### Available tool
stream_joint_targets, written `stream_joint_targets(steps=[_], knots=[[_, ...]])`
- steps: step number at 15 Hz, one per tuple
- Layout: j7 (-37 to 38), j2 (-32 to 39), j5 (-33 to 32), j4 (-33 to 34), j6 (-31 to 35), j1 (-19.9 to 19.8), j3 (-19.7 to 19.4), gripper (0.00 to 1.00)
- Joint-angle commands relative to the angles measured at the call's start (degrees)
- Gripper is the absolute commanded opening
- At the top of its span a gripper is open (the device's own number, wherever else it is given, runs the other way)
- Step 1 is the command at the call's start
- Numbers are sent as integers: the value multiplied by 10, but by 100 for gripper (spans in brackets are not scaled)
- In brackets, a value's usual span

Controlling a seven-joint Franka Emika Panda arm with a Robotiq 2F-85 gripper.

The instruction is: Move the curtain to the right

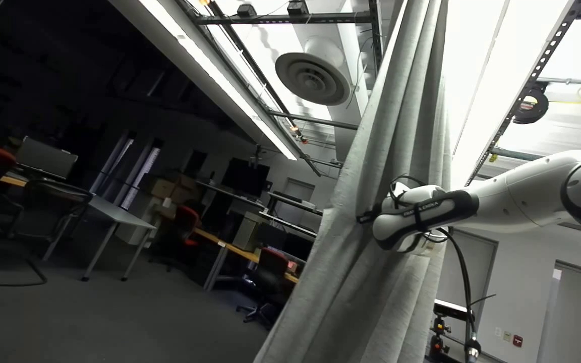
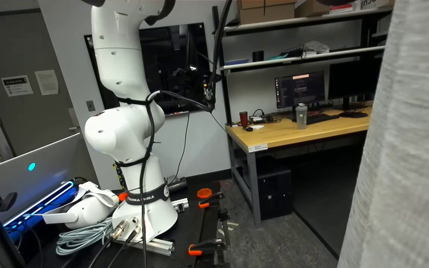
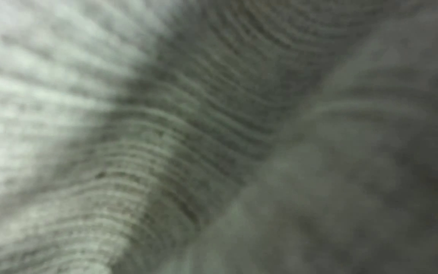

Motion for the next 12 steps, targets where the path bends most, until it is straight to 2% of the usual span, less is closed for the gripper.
stream_joint_targets(steps=[1, 4, 5, 7, 10, 12], knots=[[-11, 47, 7, 36, 7, -40, -71, 0], [-12, 72, 13, 61, 15, -66, -131, 0], [-14, 92, 22, 76, 16, -52, -165, 0], [-16, 134, 45, 101, 7, 4, -248, 0], [-13, 188, 80, 104, -24, 126, -368, 0], [-4, 201, 89, 77, -33, 210, -419, 0]])
